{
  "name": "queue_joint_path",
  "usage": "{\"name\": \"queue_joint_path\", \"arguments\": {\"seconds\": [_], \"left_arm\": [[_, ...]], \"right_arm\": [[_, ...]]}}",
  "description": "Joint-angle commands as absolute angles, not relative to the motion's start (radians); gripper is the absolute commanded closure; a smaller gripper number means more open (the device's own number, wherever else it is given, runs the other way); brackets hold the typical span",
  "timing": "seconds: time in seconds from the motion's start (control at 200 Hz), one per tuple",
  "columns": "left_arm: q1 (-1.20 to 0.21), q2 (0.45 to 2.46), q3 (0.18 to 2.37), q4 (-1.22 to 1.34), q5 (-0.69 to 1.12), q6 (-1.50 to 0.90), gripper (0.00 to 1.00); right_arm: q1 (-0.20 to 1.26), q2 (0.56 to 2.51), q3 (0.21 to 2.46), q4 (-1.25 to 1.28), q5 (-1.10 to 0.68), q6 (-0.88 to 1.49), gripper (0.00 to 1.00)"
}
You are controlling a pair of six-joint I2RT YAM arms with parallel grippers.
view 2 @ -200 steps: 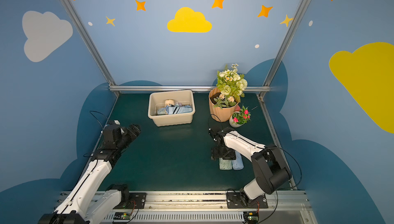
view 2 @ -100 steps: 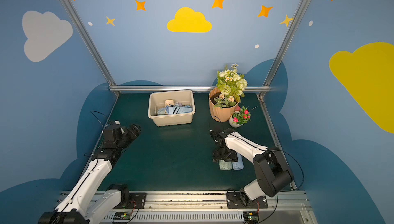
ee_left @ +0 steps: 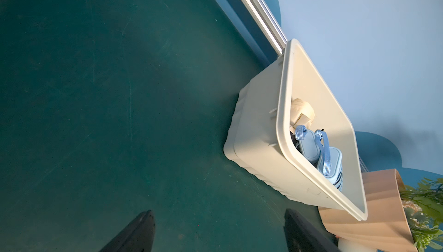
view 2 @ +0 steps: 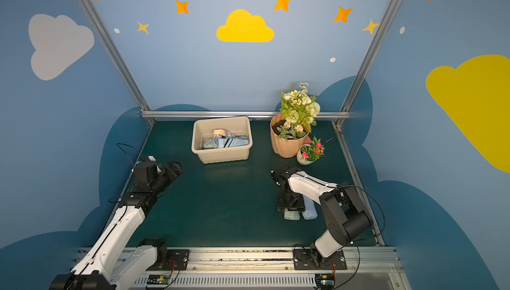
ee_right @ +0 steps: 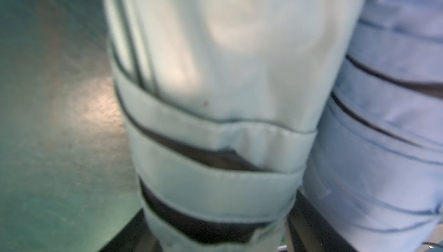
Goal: Put the umbrella into the storage box
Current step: Pick up the umbrella from the center of the board.
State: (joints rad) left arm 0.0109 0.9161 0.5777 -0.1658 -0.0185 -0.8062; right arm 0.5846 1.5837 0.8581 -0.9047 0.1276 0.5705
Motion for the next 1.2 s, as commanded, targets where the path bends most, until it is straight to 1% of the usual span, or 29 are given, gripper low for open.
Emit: {"name": "queue_joint_path", "arguments": {"seconds": [0.0,0.21,0.315,0.43,0.571,0.591,0.681,0.811,1.081,1.191], "left_arm": [[0.01,0.903,0.586,-0.147,-0.029,-0.778,0.11],[0.011,0.904,0.597,-0.131,-0.003,-0.772,0.11],[0.006,0.913,0.642,-0.151,0.046,-0.743,0.12],[-0.009,0.928,0.711,-0.203,0.104,-0.712,0.12],[-0.038,0.936,0.729,-0.141,0.224,-0.707,0.12],[-0.043,0.939,0.728,-0.121,0.272,-0.707,0.12],[-0.081,0.96,0.721,-0.026,0.407,-0.707,0.09],[-0.158,0.997,0.714,0.083,0.543,-0.701,0.06],[-0.278,1.071,0.735,0.29,0.753,-0.727,0.03],[-0.307,1.105,0.748,0.319,0.776,-0.729,0.03]], "right_arm": [[0.598,1.596,0.831,-0.881,0.141,0.587,0.38],[0.664,1.523,0.9,-0.918,0.205,0.567,0.51],[0.72,1.478,0.95,-0.912,0.241,0.548,0.54],[0.772,1.425,0.995,-0.853,0.242,0.503,0.56],[0.791,1.373,1.046,-0.739,0.164,0.448,0.57],[0.79,1.366,1.052,-0.721,0.149,0.441,0.57],[0.791,1.344,1.083,-0.631,0.067,0.402,0.58],[0.79,1.337,1.131,-0.521,-0.022,0.392,0.6],[0.8,1.385,1.27,-0.46,-0.154,0.379,0.61],[0.81,1.41,1.314,-0.445,-0.195,0.371,0.61]]}}
